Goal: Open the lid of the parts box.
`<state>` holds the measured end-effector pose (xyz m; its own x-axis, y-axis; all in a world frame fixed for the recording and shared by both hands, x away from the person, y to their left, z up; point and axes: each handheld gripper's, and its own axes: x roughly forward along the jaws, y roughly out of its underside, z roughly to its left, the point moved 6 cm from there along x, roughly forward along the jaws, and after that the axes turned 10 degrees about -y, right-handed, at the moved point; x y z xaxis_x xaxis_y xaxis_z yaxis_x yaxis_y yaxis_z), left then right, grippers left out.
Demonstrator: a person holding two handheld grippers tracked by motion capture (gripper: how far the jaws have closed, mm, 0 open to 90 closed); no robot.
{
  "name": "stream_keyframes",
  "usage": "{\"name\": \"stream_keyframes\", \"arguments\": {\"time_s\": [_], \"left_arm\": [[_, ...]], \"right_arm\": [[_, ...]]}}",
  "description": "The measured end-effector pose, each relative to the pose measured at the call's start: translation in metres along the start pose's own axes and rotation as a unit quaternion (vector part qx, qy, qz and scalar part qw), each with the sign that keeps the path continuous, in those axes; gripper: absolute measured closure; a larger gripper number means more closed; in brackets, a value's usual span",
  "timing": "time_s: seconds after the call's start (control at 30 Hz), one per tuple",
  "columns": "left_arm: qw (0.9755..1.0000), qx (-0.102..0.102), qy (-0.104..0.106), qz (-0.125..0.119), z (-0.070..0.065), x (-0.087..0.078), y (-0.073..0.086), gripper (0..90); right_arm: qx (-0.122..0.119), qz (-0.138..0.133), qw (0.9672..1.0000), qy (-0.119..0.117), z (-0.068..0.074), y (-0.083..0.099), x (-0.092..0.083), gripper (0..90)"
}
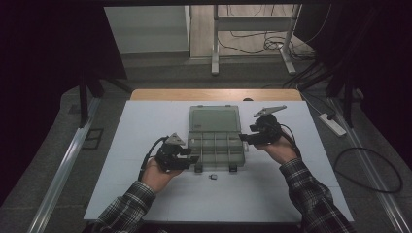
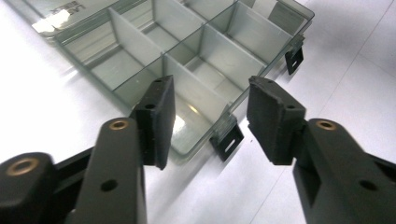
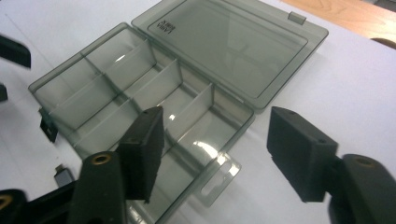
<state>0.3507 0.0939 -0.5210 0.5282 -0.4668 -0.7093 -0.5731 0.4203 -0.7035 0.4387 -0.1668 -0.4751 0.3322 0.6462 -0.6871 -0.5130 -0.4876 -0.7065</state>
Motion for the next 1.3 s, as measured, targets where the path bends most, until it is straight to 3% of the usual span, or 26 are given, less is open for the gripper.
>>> {"name": "stream_keyframes", "arguments": {"time_s": [0.37,0.9,1.1,1.3], "left_arm": [[0.9996,-0.016,-0.021,-0.002,0.012,-0.022,0.012,34.0],[0.9978,-0.043,-0.049,-0.004,0.029,-0.051,0.044,21.0],[0.9969,-0.056,-0.055,-0.012,0.034,-0.063,0.052,17.4],[0.9969,-0.061,-0.049,-0.005,0.034,-0.069,0.062,14.4]], "right_arm": [[-0.006,0.007,0.9999,-0.004,0.015,0.017,-0.013,20.8],[0.003,0.004,0.9998,-0.017,0.031,0.047,-0.036,12.0],[0.010,-0.003,0.9998,-0.018,0.035,0.057,-0.045,8.9],[0.010,-0.001,0.9999,-0.012,0.040,0.070,-0.052,3.6]]}}
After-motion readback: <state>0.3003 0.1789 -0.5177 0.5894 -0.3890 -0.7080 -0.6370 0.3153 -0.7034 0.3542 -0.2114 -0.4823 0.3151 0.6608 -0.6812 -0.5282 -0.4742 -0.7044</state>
